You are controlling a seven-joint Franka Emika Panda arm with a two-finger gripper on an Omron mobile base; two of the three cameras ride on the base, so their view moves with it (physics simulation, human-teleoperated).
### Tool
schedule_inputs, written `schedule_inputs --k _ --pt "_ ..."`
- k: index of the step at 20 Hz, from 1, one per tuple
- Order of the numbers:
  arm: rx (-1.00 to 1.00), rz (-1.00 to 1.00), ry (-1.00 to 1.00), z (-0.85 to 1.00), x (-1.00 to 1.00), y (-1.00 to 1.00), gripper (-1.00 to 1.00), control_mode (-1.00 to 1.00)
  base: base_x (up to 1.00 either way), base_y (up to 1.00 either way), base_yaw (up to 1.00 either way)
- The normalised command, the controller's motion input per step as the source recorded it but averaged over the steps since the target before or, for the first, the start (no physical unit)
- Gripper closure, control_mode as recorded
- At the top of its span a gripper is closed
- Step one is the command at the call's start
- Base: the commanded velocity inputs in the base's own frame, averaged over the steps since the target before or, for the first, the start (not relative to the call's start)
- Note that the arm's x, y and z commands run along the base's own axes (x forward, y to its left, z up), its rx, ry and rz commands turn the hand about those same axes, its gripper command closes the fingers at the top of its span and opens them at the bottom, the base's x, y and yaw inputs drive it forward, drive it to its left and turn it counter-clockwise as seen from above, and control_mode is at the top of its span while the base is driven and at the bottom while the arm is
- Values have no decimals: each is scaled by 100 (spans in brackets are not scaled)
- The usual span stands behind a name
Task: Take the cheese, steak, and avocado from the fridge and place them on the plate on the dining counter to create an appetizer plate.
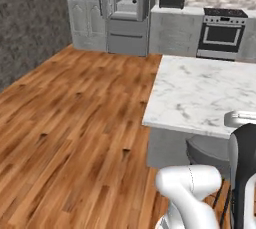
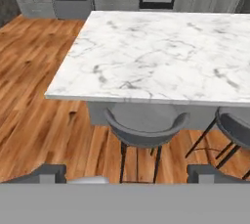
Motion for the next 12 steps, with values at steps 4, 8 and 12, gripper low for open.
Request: schedule_inputs --k 4,8,12 --pt "0 0 0 0 0 0 -100 100 41 100 22" --pt "0 0 0 0 0 0 -100 100 65 100 11" --pt "0 0 0 0 0 0 -100 100 83 100 3"
